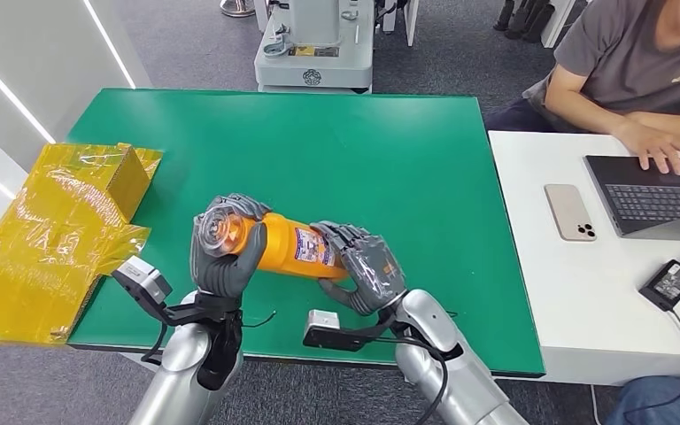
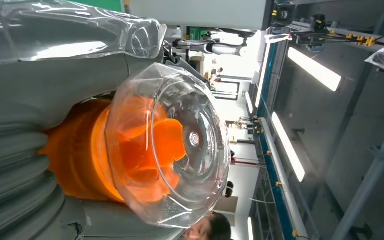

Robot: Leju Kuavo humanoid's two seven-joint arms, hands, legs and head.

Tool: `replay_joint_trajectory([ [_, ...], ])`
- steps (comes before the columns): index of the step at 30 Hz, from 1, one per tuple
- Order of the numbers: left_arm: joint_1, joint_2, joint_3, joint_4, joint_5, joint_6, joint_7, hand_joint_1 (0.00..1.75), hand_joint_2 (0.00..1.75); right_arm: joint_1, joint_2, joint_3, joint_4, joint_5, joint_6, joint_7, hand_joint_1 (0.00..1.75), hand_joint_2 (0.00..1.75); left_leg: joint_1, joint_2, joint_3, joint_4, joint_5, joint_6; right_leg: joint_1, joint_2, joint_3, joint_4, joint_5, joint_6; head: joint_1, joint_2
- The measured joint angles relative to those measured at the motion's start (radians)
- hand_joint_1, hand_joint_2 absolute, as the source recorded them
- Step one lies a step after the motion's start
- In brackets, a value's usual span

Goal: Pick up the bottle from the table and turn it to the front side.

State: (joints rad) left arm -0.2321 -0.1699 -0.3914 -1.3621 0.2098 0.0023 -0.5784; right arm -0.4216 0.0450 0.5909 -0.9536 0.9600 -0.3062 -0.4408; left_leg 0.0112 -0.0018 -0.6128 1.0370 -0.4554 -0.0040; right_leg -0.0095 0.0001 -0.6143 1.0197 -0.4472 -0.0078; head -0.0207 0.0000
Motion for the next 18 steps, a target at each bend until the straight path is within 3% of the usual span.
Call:
replay_joint_trajectory([
  [5, -0.001, 0.0, 0.0, 0.0, 0.002, -0.001, 0.0, 1.75, 1.75, 0.006, 0.001, 0.0, -0.004, -0.02, -0.002, -0.006, 1.75, 1.75, 0.0, 0.0, 0.0, 0.0, 0.0, 0.0, 0.0, 0.0, 0.0, 0.0, 0.0, 0.0, 0.0, 0.0],
  [9, -0.001, 0.0, 0.0, 0.002, 0.007, 0.0, 0.0, 1.75, 1.75, 0.01, 0.001, -0.001, -0.008, -0.048, -0.007, -0.012, 0.0, 1.75, 0.0, 0.0, 0.0, 0.0, 0.0, 0.0, 0.0, 0.0, 0.0, 0.0, 0.0, 0.0, 0.0, 0.0],
  [18, -0.001, 0.006, 0.001, 0.008, 0.022, 0.017, 0.0, 1.75, 1.75, 0.036, 0.01, -0.037, -0.073, -0.251, 0.011, -0.059, 0.0, 1.75, 0.0, 0.0, 0.0, 0.0, 0.0, 0.0, 0.0, 0.0, 0.0, 0.0, 0.0, 0.0, 0.0, 0.0],
])
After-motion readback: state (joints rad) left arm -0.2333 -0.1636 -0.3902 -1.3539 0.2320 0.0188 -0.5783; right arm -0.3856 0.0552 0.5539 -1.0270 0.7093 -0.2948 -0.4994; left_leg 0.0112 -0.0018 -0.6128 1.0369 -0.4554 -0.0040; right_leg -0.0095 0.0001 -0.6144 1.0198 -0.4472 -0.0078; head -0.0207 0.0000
